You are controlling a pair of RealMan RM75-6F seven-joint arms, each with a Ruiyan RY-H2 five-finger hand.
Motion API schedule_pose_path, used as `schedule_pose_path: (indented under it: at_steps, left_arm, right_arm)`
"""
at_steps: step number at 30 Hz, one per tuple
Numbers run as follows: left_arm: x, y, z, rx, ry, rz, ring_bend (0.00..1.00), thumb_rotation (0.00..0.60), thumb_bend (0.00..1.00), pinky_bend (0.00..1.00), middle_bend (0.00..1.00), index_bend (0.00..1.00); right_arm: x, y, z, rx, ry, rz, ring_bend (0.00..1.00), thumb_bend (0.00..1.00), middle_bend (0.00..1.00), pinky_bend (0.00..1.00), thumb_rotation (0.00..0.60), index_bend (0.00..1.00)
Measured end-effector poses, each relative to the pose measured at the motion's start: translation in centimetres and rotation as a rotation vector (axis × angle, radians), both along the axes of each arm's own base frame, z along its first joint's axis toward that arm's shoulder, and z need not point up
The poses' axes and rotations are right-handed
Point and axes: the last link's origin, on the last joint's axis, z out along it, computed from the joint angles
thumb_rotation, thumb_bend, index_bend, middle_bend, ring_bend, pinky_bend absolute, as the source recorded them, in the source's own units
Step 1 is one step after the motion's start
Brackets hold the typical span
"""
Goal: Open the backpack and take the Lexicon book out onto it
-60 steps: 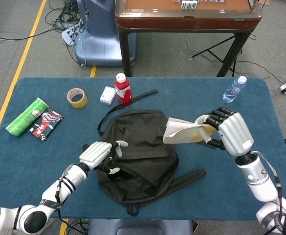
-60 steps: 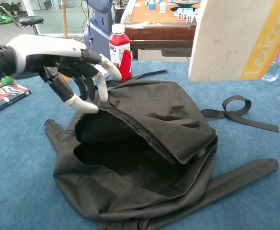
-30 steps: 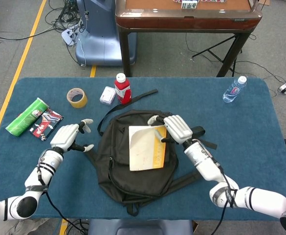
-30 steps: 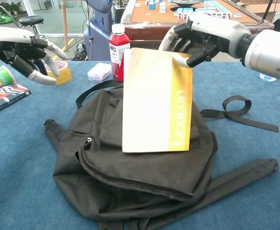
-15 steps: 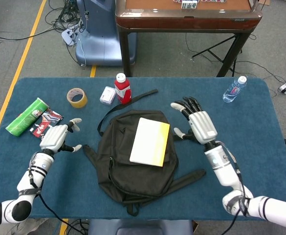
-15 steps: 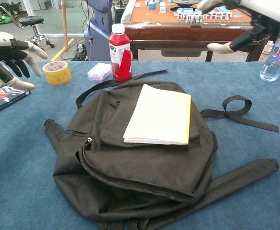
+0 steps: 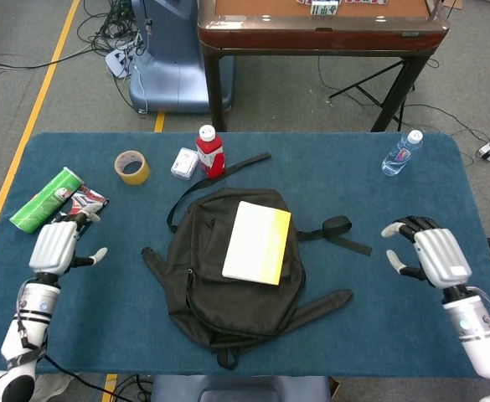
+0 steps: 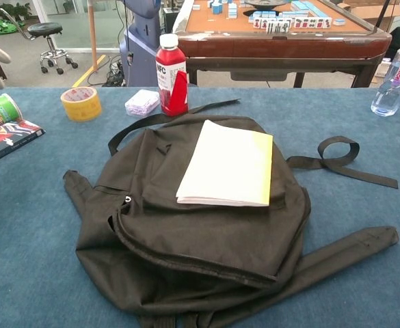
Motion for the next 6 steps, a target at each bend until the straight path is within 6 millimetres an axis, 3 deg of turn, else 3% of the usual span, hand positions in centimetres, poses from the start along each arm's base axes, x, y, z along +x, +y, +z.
schedule_pose_path:
  at_steps: [6]
  left_arm:
    - [-2.9, -3.0, 0.6, 0.056, 0.034, 0.04, 0.32, 0.6, 0.25, 0.25, 0.33, 0.23]
  right_arm:
    - [-2.9, 3.5, 1.5, -0.053, 0.001, -0.051, 0.28, 0.36, 0.39, 0.31, 0.6, 0.43]
